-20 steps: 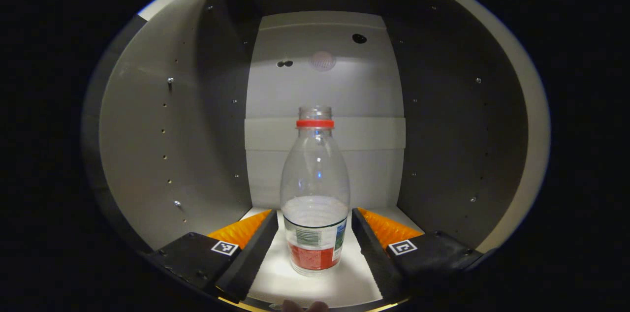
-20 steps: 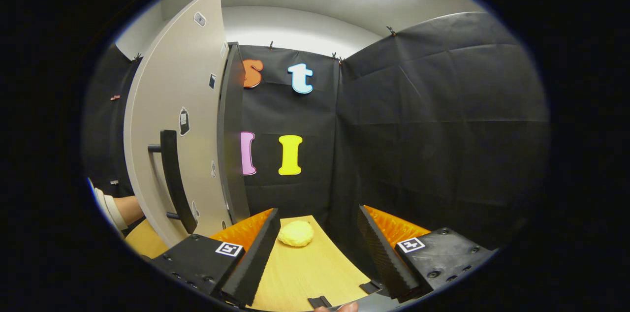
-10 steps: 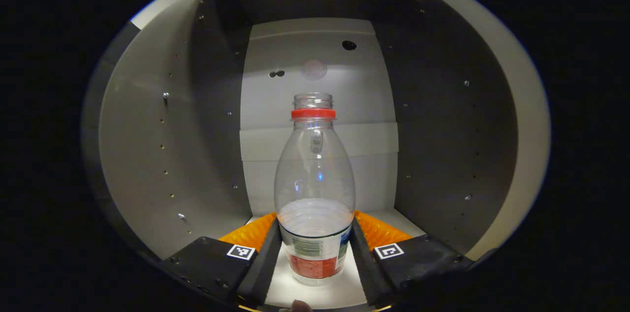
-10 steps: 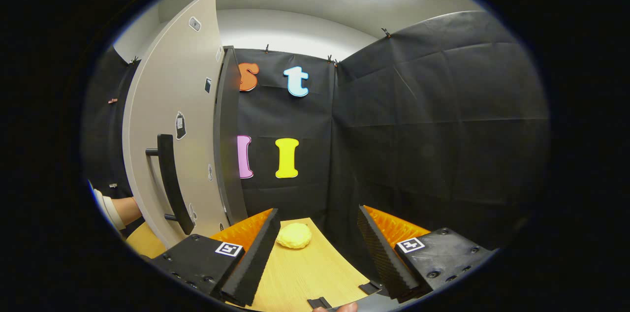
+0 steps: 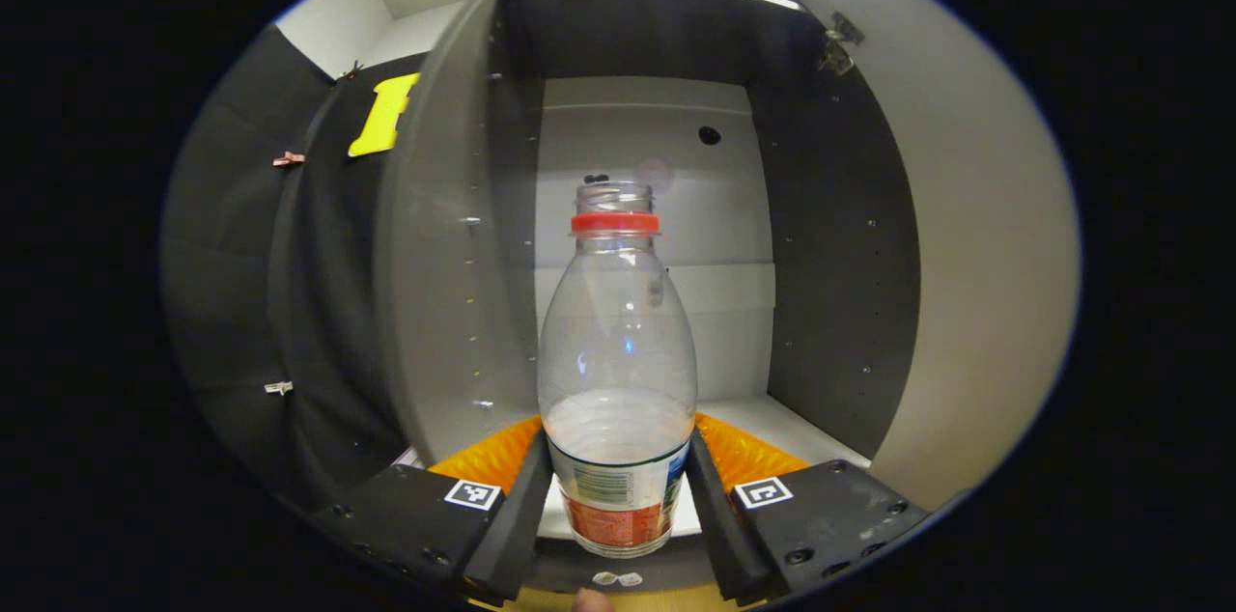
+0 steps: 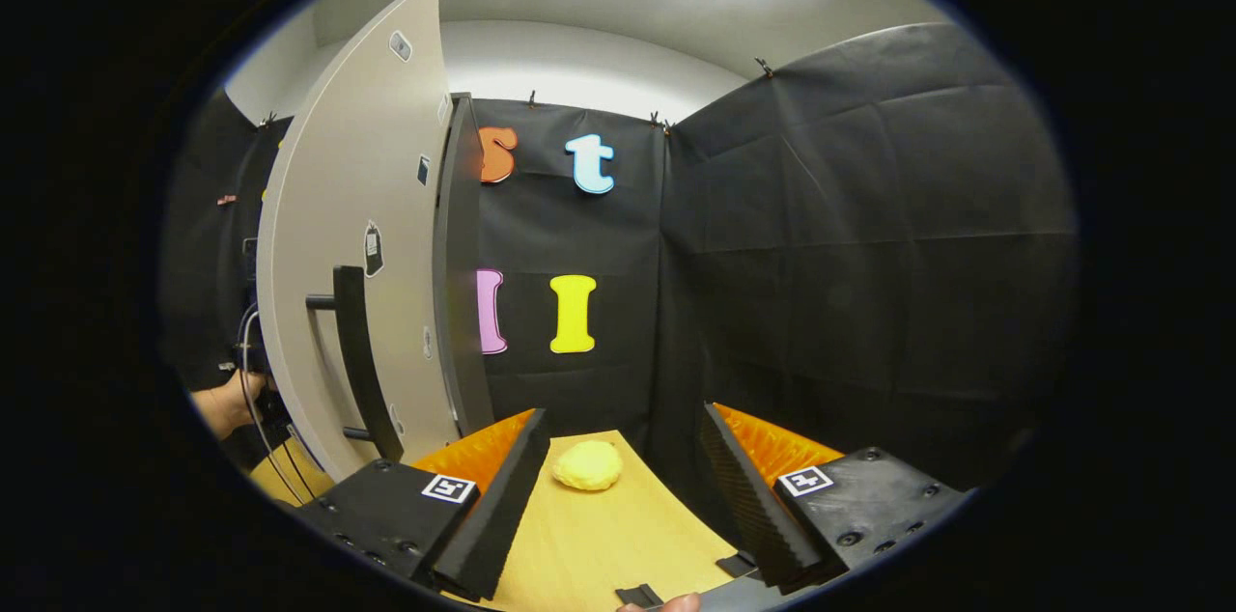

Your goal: Open the cabinet door with the right hand, grasp the bottle in the cabinet with the left hand and place it on the coaster, then close the cabinet door with the right hand.

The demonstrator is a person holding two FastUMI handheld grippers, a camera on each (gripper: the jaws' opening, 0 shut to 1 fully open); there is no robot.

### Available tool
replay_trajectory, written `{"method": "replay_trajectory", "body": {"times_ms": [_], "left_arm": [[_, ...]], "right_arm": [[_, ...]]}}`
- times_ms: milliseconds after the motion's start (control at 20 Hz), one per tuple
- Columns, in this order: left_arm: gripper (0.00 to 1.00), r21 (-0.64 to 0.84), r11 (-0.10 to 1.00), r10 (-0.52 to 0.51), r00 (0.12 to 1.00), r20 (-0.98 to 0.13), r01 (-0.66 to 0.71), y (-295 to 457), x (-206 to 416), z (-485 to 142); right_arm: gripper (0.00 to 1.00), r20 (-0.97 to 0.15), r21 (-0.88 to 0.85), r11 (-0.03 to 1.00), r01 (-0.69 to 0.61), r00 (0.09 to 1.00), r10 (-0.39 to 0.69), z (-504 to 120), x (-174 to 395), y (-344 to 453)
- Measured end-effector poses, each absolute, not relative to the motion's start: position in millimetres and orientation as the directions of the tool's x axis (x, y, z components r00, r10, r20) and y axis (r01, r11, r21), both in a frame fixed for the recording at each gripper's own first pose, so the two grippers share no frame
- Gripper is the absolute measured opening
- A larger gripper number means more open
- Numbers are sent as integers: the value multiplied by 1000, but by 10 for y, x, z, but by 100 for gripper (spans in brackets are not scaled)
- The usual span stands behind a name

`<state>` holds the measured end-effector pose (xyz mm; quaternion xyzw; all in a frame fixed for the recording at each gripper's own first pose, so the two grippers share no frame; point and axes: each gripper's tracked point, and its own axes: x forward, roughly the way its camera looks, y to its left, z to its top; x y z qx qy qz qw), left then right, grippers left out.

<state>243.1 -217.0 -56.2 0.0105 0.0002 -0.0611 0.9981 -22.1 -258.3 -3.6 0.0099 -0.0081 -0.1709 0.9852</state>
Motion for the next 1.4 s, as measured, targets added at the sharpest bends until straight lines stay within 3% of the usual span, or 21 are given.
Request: {"method": "replay_trajectory", "body": {"times_ms": [550,900,1400], "left_arm": [[72,76,991,-115,992,56,110,-1160,1493,-1070],[74,84,978,-196,979,57,191,-1115,951,-1720],[75,88,974,-211,977,3,210,-1056,484,-2947]], "right_arm": [[98,27,45,932,359,933,-360,-9,-115,-2489],[98,34,-3,921,391,920,-390,-26,-115,-2430],[98,43,-25,899,436,899,-435,23,-205,-2450]]}}
